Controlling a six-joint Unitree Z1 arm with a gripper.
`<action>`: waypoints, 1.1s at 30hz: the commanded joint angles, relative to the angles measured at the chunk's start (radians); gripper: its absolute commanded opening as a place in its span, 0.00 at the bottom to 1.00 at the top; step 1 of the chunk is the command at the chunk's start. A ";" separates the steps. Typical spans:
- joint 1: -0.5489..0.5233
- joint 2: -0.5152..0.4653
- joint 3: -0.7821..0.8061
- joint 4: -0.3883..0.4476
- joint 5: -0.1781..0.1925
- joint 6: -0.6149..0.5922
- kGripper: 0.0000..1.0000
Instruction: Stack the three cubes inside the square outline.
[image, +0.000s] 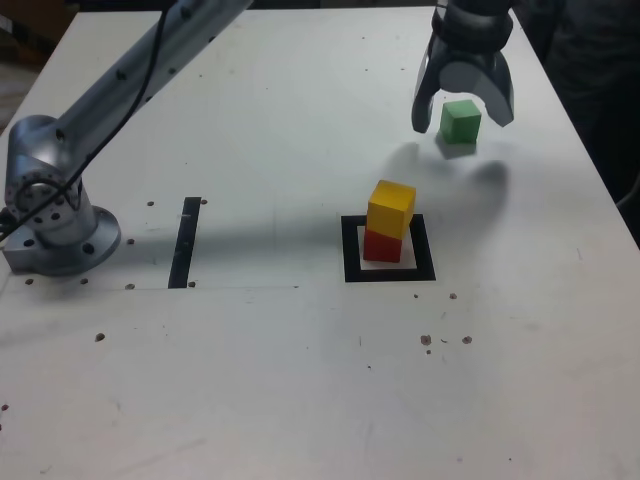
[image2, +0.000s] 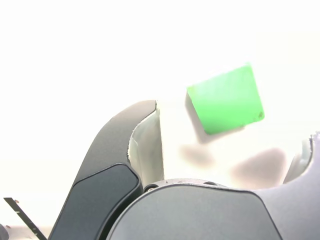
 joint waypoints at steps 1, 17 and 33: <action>0.004 0.012 -0.007 0.008 0.002 -0.002 0.90; 0.008 0.061 -0.061 0.000 0.020 0.034 0.60; 0.009 0.078 -0.094 -0.003 0.027 0.047 0.38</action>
